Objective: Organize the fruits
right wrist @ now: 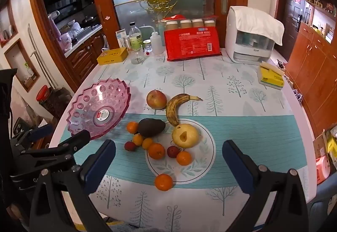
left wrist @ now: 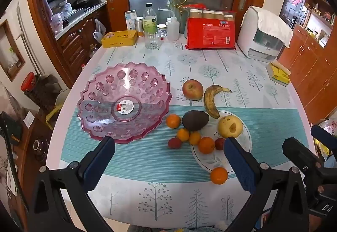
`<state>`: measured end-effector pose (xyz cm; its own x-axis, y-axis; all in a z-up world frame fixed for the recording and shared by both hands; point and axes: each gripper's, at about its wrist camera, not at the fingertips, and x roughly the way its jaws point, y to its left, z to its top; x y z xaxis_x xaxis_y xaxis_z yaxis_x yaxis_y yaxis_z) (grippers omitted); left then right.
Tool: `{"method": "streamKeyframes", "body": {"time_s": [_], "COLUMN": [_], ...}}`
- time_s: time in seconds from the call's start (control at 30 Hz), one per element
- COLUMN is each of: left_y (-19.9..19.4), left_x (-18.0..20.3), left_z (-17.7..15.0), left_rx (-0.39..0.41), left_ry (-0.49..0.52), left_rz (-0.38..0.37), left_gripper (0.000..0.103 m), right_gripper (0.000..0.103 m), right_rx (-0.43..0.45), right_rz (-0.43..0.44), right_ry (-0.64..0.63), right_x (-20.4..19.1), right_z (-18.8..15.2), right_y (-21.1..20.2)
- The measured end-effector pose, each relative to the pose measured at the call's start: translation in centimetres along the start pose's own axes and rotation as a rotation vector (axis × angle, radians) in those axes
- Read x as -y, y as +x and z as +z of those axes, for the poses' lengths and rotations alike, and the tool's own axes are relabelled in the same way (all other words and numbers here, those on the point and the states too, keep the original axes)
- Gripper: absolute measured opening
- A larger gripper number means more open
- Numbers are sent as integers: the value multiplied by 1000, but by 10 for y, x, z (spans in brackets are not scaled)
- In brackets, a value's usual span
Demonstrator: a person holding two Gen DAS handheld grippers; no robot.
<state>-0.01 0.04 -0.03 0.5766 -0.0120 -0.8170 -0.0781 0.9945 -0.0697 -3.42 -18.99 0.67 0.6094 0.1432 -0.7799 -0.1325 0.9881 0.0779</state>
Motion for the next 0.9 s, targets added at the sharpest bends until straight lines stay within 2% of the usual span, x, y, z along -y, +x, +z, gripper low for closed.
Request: {"method": "streamKeyframes", "body": {"time_s": [0.23,0.5,0.9], "left_y": [-4,-4,-6], "left_x": [-4,-2,0], "left_z": [-3,1,-6], "left_rx": [-6,-12,-27], "left_ry": [12,16,25], "left_rz": [5,23,20], "left_gripper": [102,102,102], "right_gripper": [102,95,94], "right_rx": [-2,-4,-32], "right_rz": [8,16,31], "right_ry": [1,0,16], "right_x": [1,-5,-1], "right_z": [-1,-8,-1], "right_y": [-2,2,4]}}
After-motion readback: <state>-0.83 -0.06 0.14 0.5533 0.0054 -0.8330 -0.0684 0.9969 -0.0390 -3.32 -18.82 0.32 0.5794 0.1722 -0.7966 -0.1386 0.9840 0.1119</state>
